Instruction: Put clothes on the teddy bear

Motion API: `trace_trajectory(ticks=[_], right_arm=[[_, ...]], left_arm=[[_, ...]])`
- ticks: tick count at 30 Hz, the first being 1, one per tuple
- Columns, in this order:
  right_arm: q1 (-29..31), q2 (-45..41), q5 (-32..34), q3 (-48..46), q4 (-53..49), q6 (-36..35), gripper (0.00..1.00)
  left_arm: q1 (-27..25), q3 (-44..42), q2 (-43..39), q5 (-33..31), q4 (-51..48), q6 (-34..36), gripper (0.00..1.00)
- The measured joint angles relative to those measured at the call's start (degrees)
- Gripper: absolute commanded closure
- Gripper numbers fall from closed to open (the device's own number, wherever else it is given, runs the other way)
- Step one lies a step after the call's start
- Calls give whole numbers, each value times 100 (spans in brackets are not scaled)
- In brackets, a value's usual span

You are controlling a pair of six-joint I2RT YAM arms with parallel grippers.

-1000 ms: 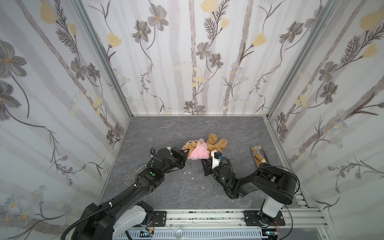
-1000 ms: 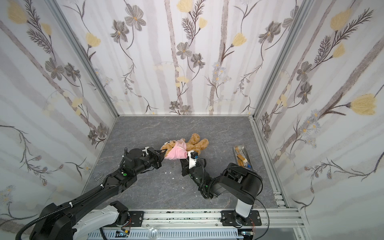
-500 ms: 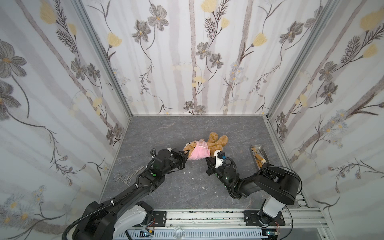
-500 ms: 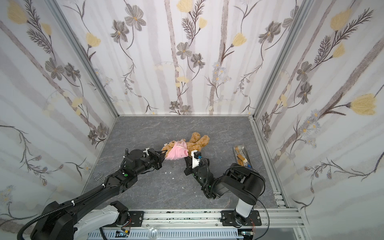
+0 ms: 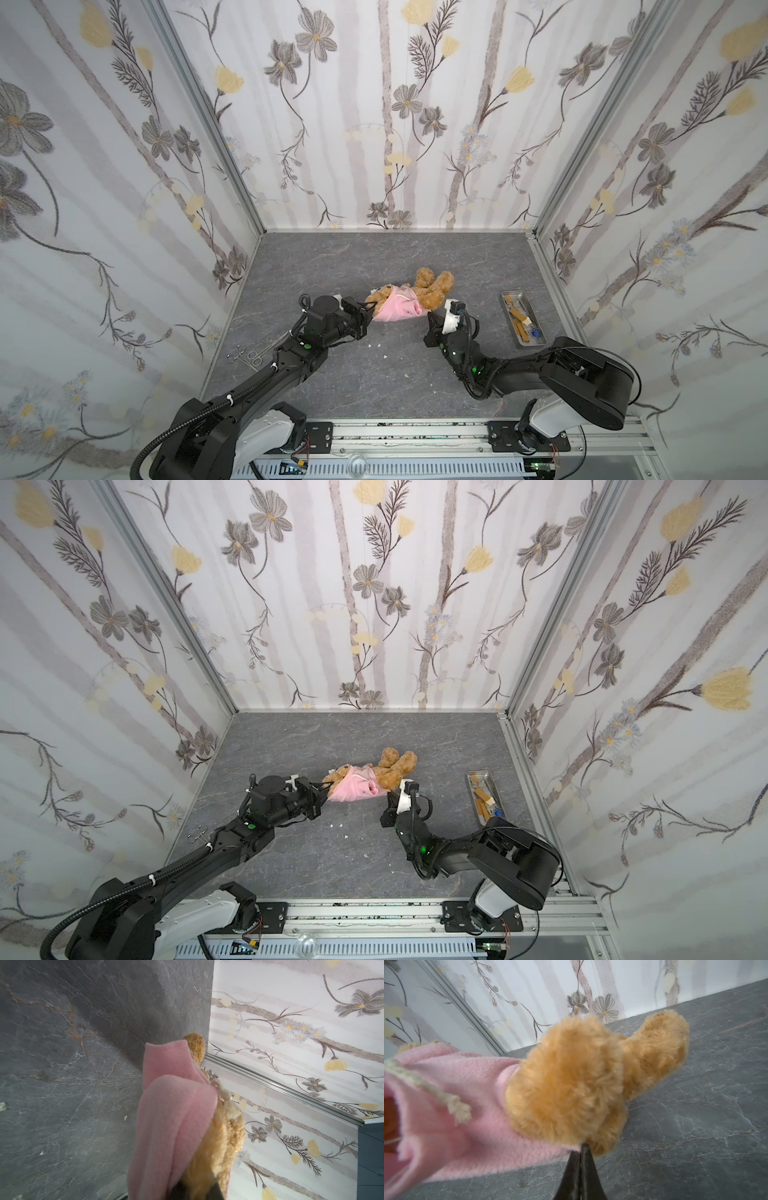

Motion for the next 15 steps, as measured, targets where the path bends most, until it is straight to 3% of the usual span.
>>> trace_trajectory(ticks=[9,15], right_arm=[[-348,-247,-42,-68,-715,409,100],[-861,-420,-603,-225,-870,625,100]], left_arm=[[168,166,22,236,-461,588,100],[229,352,162,433,-697,1169,100]])
